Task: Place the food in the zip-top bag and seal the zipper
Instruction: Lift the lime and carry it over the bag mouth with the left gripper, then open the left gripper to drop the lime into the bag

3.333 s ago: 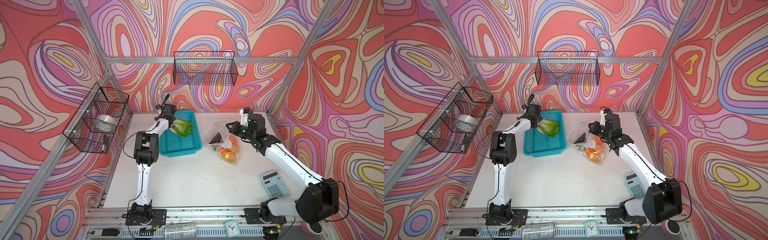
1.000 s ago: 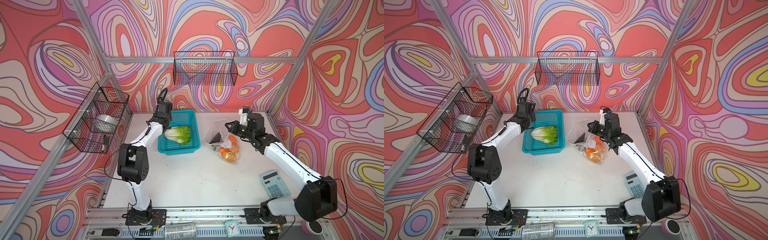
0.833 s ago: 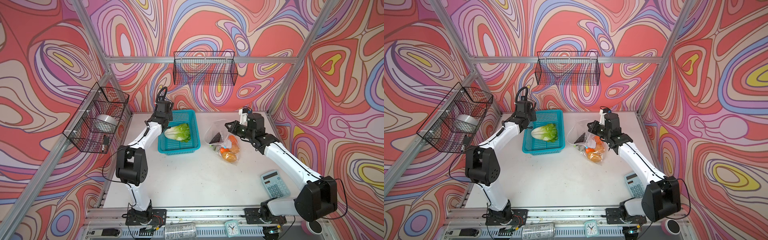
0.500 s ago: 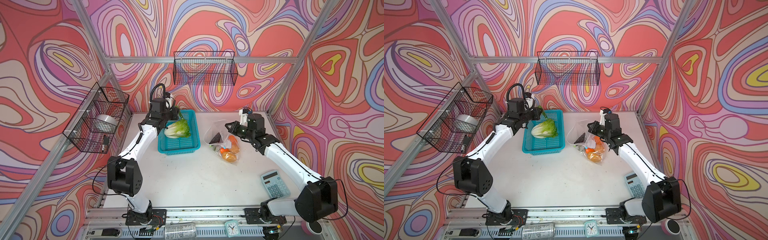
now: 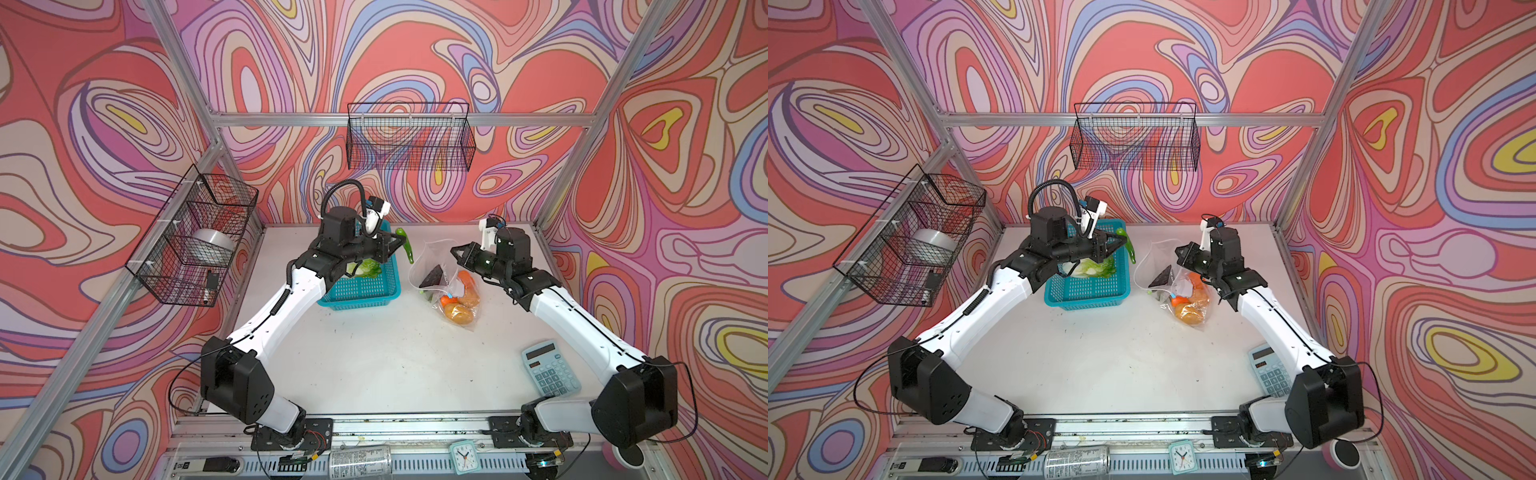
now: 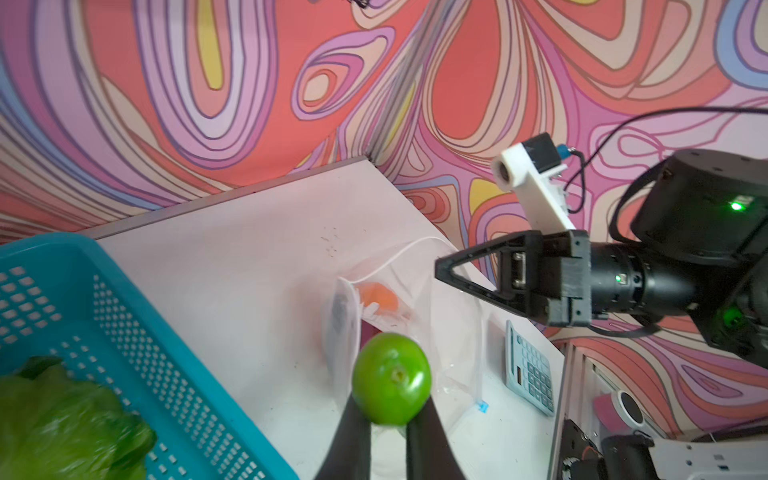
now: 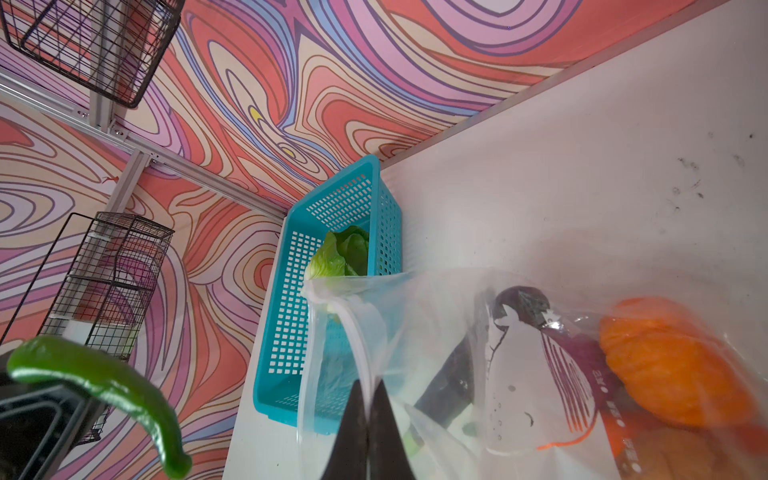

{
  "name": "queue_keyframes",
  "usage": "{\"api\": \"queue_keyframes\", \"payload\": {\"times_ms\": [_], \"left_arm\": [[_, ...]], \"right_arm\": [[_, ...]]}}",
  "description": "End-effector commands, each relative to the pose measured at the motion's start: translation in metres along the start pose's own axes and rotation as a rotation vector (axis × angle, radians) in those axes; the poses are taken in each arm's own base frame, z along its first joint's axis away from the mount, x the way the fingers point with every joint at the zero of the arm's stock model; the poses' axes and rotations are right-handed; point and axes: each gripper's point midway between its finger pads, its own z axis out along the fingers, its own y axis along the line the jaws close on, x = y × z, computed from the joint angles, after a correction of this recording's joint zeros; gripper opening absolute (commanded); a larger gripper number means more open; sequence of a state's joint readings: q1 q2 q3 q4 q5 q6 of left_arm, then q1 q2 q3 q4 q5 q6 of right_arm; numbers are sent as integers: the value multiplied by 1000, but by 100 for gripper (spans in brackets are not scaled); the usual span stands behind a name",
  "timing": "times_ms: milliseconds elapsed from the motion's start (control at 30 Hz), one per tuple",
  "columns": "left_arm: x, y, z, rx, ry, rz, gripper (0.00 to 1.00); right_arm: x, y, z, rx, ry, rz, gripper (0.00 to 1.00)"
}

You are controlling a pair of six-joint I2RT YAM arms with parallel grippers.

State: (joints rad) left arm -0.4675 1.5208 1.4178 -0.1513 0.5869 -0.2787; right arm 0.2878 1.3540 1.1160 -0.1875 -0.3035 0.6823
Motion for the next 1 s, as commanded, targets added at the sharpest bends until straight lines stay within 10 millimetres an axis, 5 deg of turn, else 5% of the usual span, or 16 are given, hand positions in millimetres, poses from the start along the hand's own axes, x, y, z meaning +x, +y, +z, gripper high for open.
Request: {"api": "queue_keyframes", "payload": {"times_ms": [0,233,500,733,833,967], "left_arm": [[-4,-14,12,17,14,54,0],[26,-32,60,33,96,96,0],[58,-11,102,-146,138,240,0],[79,4,116,-253,208,328,0],[85,2,118,-238,243,320,14],[84,-5,113,-217,272,295,53]], "right_arm": [[-5,7,-10,-19,-32,-9,0],[-6,9,-14,-20,-39,-12,0],[-8,11,-18,-22,-47,-17,0],[-8,11,-20,-19,-51,-18,0],[-9,12,-19,-22,-51,-18,0],[-9,12,-18,-25,-47,-16,0]]}}
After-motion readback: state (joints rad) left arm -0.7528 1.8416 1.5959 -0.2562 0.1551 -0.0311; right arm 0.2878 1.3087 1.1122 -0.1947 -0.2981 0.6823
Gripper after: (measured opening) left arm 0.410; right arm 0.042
